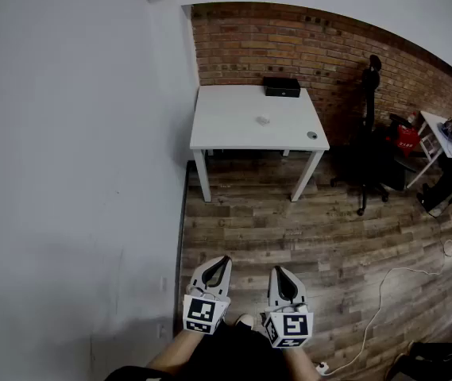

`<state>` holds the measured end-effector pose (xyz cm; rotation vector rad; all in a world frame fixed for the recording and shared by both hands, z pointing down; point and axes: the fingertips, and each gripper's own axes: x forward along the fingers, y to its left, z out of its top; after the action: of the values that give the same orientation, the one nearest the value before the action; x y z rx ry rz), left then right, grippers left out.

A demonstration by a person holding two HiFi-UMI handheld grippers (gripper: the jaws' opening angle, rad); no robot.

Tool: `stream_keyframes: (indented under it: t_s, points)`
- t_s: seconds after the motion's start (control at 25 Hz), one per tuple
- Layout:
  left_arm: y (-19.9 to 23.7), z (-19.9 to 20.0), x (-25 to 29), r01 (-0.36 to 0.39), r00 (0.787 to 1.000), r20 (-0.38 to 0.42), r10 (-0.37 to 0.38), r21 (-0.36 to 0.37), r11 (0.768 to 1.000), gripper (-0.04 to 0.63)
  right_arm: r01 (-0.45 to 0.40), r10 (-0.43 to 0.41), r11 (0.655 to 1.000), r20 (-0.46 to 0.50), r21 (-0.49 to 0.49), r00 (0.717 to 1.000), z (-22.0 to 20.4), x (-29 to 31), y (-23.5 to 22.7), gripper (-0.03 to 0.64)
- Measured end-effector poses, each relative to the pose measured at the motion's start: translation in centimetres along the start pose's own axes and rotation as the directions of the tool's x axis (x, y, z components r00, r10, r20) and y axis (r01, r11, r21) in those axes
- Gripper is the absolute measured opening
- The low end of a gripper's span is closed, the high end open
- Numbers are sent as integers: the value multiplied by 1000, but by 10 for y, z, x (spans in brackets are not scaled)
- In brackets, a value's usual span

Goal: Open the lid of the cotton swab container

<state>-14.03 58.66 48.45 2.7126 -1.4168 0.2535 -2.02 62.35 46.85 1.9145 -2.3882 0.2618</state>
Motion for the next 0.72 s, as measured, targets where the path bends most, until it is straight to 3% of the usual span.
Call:
stream_keyframes:
  t_s: [0.24, 0.48, 0.72]
  points:
    - [20, 5, 3, 55, 998, 33, -55, -7, 998, 20, -60, 61, 997, 30, -53, 998, -3, 7, -13, 21]
    - [36, -2, 2, 76, 997, 23, -78, 59, 995, 20, -18, 20, 997, 25, -69, 999, -12, -3, -44, 21]
    - [34, -8, 3, 47, 999, 10, -48, 61, 997, 20, -5, 6, 999, 18, -47, 1000, -18, -10, -71, 21]
